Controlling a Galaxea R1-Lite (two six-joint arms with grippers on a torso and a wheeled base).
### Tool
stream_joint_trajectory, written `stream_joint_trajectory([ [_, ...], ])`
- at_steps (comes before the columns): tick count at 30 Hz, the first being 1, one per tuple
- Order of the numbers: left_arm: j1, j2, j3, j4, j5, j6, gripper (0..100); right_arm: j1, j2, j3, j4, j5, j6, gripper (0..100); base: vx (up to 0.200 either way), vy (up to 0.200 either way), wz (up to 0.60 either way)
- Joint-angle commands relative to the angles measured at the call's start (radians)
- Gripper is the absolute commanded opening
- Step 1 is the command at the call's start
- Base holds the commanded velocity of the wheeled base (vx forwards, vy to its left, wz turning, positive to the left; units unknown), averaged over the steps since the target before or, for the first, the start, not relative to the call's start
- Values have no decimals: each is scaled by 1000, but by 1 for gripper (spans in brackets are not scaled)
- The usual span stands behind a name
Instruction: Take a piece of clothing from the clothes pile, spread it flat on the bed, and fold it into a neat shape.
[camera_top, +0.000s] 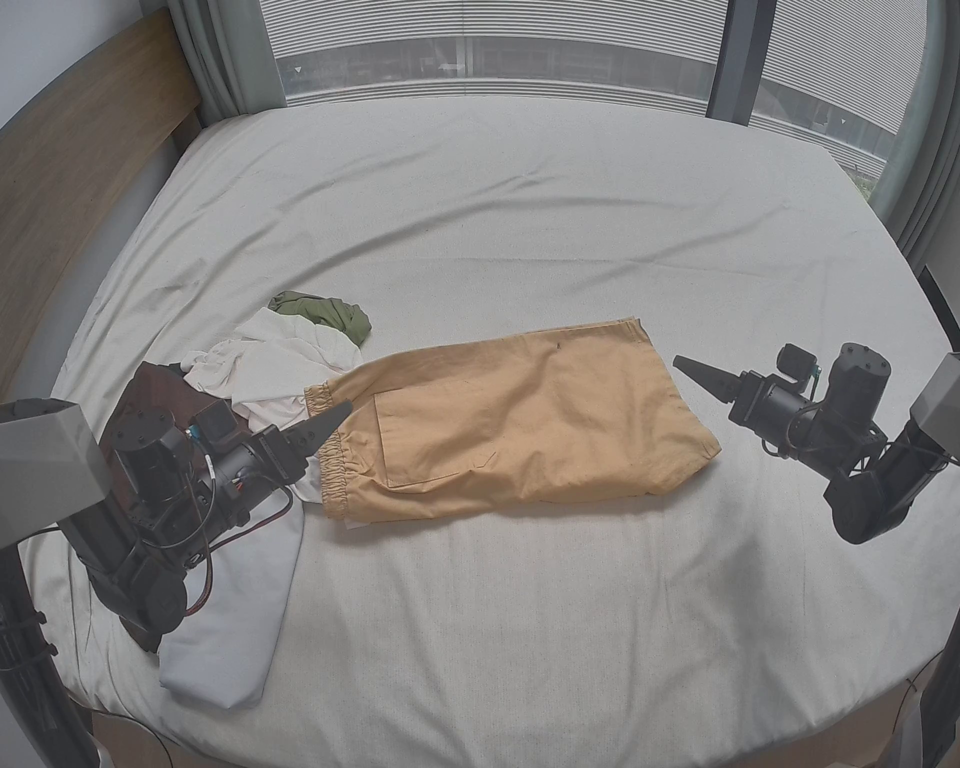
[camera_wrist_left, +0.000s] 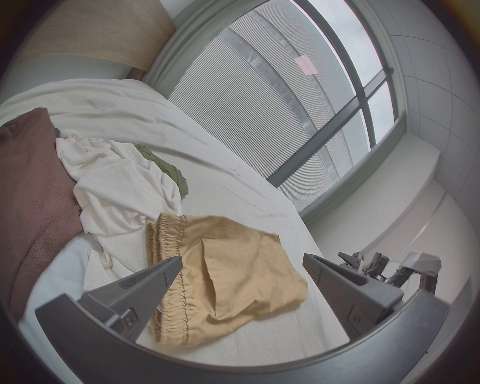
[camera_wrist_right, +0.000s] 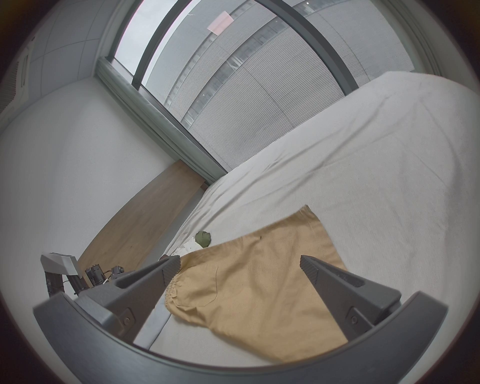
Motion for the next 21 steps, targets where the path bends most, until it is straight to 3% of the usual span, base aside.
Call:
stream_joint_trajectory([
  [1, -11, -20, 46, 0, -11, 62, 100, 1, 0, 63, 6, 3, 5, 100, 0, 0, 0],
  [8, -20, -13, 60, 0, -8, 172, 100, 1, -2, 72, 32, 3, 5, 100, 0, 0, 0],
  [21, -17, 15, 63, -2, -5, 228, 100, 19, 40, 78, 158, 2, -51, 100, 0, 0, 0],
])
